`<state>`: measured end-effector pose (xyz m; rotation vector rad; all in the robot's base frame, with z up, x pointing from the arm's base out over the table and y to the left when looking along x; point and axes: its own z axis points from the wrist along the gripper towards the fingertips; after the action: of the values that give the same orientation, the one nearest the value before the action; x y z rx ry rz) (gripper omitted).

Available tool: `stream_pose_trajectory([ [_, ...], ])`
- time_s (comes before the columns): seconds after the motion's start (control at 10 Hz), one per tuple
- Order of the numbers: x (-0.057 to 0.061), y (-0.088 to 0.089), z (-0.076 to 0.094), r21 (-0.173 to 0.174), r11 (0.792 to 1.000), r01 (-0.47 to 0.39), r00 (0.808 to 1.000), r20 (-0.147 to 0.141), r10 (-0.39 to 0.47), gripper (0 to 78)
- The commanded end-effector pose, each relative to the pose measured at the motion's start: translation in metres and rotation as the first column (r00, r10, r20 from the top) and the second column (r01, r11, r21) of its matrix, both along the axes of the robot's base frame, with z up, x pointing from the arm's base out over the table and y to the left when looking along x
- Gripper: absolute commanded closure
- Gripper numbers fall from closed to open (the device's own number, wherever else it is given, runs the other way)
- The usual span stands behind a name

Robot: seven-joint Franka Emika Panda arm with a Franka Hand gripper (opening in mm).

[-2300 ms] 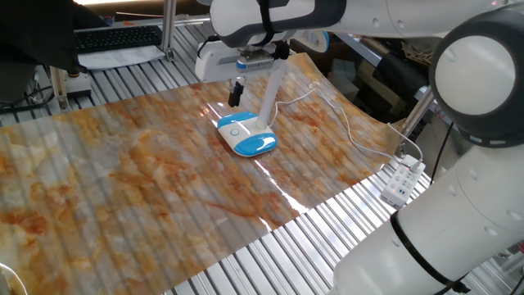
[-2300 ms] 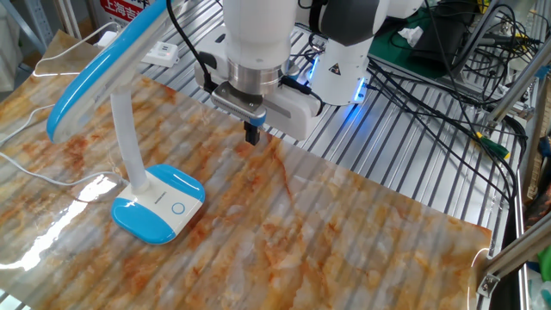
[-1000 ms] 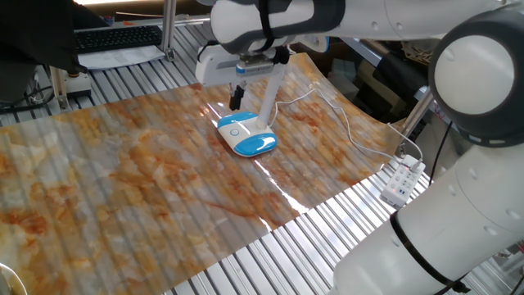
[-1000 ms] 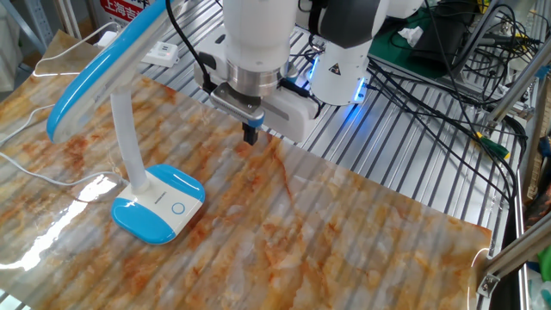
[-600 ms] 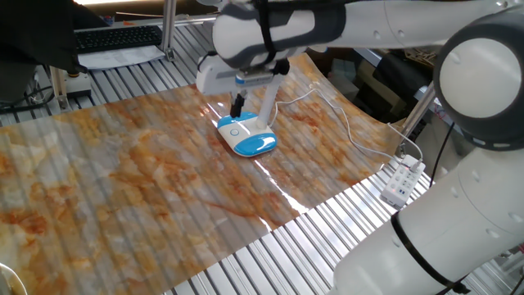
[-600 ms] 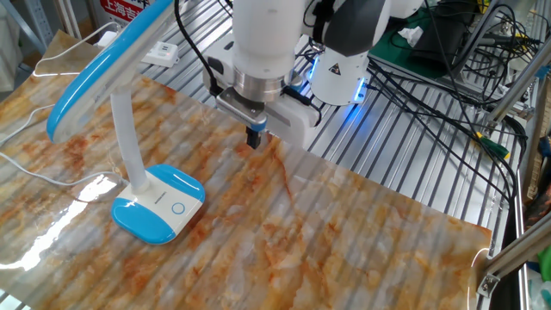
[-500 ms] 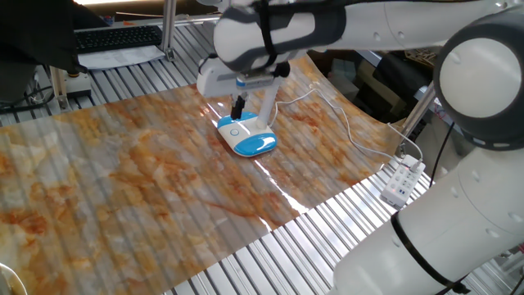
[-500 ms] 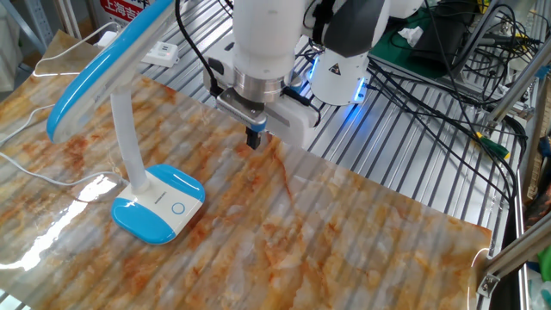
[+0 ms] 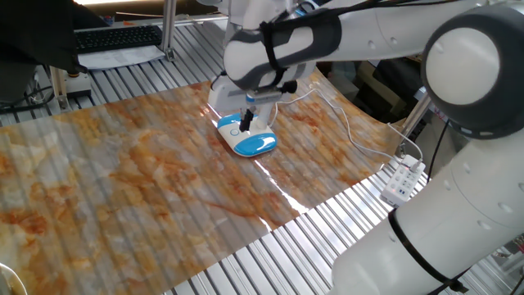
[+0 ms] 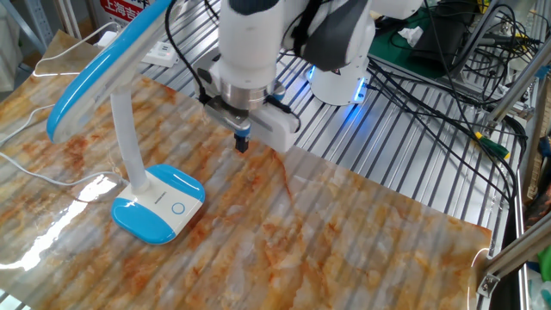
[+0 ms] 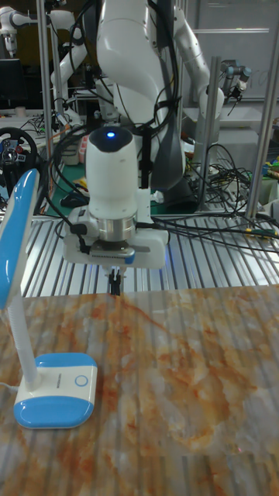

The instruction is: Turn on the desk lamp by pressing the button

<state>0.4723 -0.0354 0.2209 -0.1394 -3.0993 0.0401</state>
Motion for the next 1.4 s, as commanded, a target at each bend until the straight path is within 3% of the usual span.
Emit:
stream_pose_trajectory([
  [0.1,-0.011,0.000,-0.008,0.000,1.000,0.020,1.000,0.007,-0.020,77.6],
  [0.4,-0.022,0.003,-0.015,-0.002,0.999,0.052,0.999,0.016,-0.052,77.6],
  [0.8,-0.024,0.001,-0.018,-0.017,0.995,0.103,0.995,0.016,-0.103,77.6],
  [1.0,-0.023,-0.006,-0.022,-0.017,0.992,0.122,0.992,0.019,-0.122,77.6],
  [1.4,-0.023,-0.038,-0.038,-0.017,0.991,0.132,0.991,0.027,-0.132,77.6],
])
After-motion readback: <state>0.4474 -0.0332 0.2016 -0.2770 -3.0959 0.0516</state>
